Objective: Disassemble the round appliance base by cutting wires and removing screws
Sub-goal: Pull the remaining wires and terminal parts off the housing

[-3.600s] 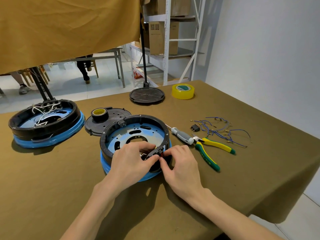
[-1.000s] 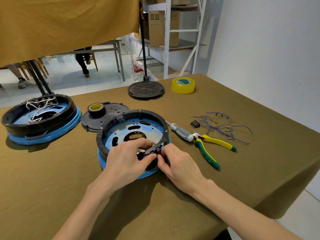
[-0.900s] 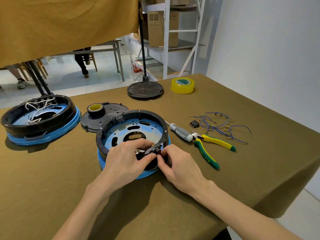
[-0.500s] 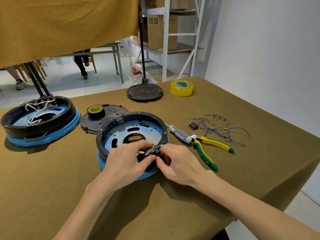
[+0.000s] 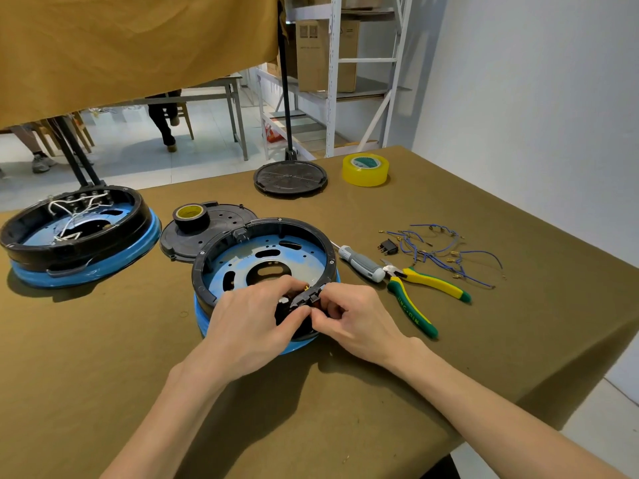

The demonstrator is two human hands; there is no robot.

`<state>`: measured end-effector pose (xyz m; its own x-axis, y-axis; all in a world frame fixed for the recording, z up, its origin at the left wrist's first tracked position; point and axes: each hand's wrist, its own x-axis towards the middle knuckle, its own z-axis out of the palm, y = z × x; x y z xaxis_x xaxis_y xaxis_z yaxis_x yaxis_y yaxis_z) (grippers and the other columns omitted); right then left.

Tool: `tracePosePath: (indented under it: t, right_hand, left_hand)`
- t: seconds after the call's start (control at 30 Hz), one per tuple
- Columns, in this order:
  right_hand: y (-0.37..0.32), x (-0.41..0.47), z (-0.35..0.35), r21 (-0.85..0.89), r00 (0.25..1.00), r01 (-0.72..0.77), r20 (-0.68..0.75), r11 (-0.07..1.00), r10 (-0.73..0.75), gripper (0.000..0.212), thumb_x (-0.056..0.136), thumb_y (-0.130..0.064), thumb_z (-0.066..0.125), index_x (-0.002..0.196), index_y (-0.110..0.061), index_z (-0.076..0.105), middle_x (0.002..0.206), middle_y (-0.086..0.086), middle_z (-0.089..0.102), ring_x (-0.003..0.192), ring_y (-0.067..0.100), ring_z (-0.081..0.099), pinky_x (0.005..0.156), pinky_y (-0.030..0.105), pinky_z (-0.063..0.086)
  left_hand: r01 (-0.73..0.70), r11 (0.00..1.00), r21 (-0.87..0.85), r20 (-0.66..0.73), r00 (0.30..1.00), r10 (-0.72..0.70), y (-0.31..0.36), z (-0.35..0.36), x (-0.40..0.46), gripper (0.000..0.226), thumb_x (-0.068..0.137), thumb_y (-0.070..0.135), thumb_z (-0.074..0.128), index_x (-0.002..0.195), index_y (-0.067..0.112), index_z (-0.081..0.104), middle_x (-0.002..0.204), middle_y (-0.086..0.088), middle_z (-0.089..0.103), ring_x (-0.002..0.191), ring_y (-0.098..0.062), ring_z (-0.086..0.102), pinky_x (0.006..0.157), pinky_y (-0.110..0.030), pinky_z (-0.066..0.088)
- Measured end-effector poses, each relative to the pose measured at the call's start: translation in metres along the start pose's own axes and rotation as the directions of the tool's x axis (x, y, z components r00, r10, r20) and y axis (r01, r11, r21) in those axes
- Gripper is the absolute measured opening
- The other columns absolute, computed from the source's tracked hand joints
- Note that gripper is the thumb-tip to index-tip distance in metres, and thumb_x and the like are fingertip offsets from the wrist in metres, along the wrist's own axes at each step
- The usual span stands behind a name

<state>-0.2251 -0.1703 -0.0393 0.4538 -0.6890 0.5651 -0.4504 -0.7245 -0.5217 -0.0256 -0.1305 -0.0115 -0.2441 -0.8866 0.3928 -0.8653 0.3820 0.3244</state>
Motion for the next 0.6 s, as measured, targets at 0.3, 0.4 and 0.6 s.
tracePosePath:
  t: [0.3,0.4,0.6]
  right_hand:
    - [-0.0009,-0.0028,-0.0017,-0.087,0.995,0.082,0.059,0.993,-0.077,0.015,0.098,-0.024,0.059,0.086,-0.015,0.058,0.079,-0.015,0.043,0.065,0.002,0.04,0.059,0.01,0.035]
    - [-0.0028,-0.003,-0.0015,-0.06,0.999,0.04,0.03,0.997,-0.039,0.016,0.099,-0.024,0.059,0.085,-0.016,0.057,0.077,-0.016,0.042,0.065,-0.006,0.043,0.061,0.009,0.035]
    - [-0.0048,-0.0071,-0.0009,-0.046,0.999,-0.014,0.03,0.999,0.015,0.014,0.099,-0.03,0.06,0.088,-0.031,0.051,0.075,-0.021,0.043,0.069,0.0,0.047,0.062,0.012,0.037]
  left_hand:
    - [-0.016,0.999,0.043,-0.06,0.998,0.018,0.003,0.0062,-0.0003,0.024,0.098,0.058,0.038,0.111,0.043,0.052,0.081,0.023,0.063,0.064,0.001,0.057,0.05,-0.017,0.041]
    - [-0.007,1.0,0.027,-0.059,0.998,0.009,0.0022,0.0077,0.0001,0.029,0.097,0.06,0.038,0.11,0.042,0.055,0.081,0.023,0.065,0.065,0.0,0.059,0.052,-0.018,0.045]
    - [0.008,1.0,-0.024,-0.089,0.996,-0.01,0.0025,0.0063,-0.0014,0.034,0.095,0.06,0.042,0.108,0.038,0.064,0.083,0.023,0.067,0.071,0.0,0.062,0.057,-0.018,0.049]
